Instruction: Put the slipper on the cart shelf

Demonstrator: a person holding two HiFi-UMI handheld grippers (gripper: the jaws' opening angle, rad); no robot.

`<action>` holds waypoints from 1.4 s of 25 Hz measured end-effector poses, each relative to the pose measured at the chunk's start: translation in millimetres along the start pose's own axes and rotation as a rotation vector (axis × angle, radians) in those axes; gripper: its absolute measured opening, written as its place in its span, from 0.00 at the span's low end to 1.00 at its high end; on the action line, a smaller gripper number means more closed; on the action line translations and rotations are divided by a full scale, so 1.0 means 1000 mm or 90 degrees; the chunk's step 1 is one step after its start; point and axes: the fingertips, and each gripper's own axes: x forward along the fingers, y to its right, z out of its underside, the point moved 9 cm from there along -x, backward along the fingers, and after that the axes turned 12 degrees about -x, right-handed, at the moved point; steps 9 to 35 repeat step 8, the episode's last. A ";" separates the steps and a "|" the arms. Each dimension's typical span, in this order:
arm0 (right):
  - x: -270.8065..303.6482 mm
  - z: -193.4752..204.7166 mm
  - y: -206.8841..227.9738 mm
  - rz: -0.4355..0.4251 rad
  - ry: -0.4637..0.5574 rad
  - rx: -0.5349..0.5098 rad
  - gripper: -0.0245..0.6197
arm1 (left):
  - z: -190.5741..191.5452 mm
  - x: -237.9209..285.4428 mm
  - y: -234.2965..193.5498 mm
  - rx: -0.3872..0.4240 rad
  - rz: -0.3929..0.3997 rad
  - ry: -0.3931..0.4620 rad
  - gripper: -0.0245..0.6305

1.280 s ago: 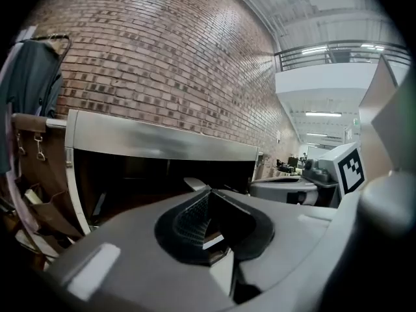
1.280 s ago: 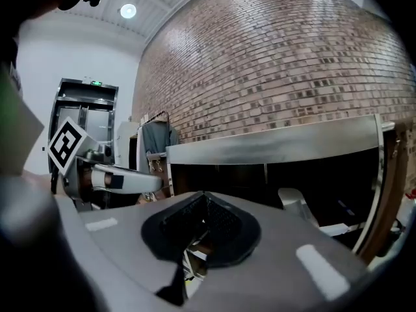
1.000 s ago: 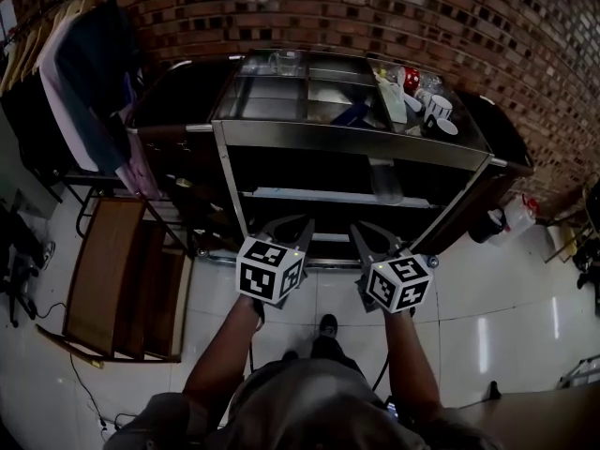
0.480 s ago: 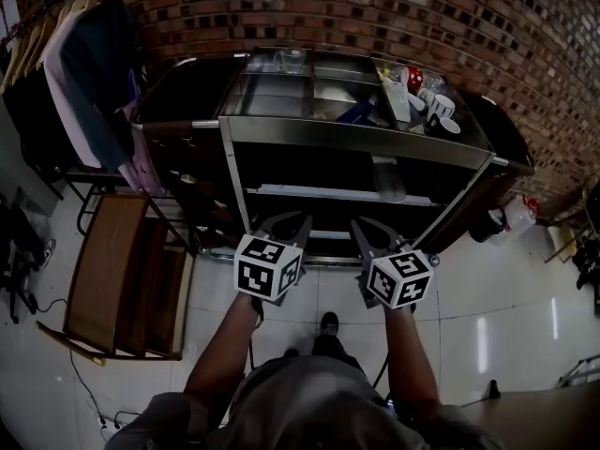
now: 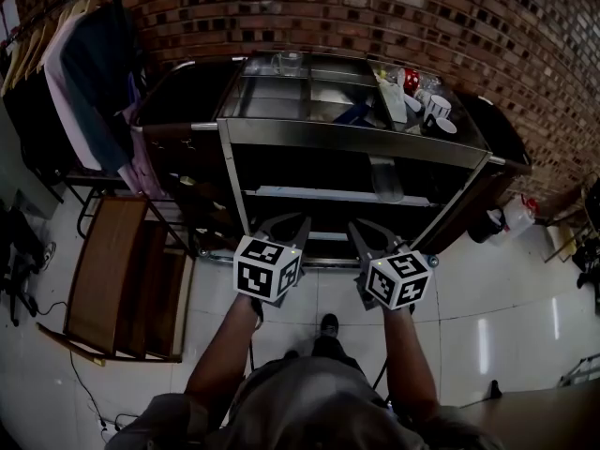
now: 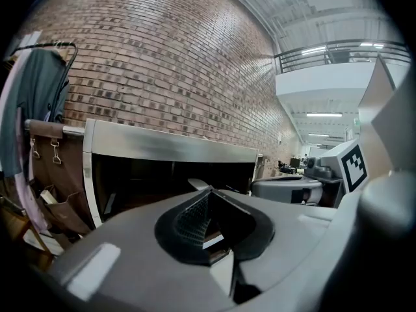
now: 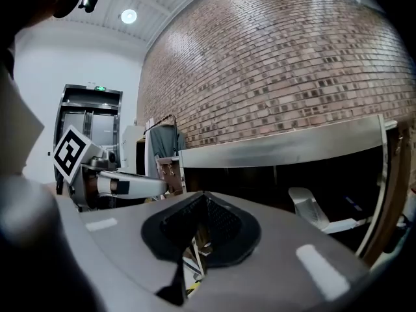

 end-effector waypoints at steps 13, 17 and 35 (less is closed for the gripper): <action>-0.004 -0.001 0.000 -0.003 0.007 0.001 0.04 | 0.001 -0.001 0.005 0.003 -0.002 -0.001 0.05; -0.004 -0.001 0.000 -0.003 0.007 0.001 0.04 | 0.001 -0.001 0.005 0.003 -0.002 -0.001 0.05; -0.004 -0.001 0.000 -0.003 0.007 0.001 0.04 | 0.001 -0.001 0.005 0.003 -0.002 -0.001 0.05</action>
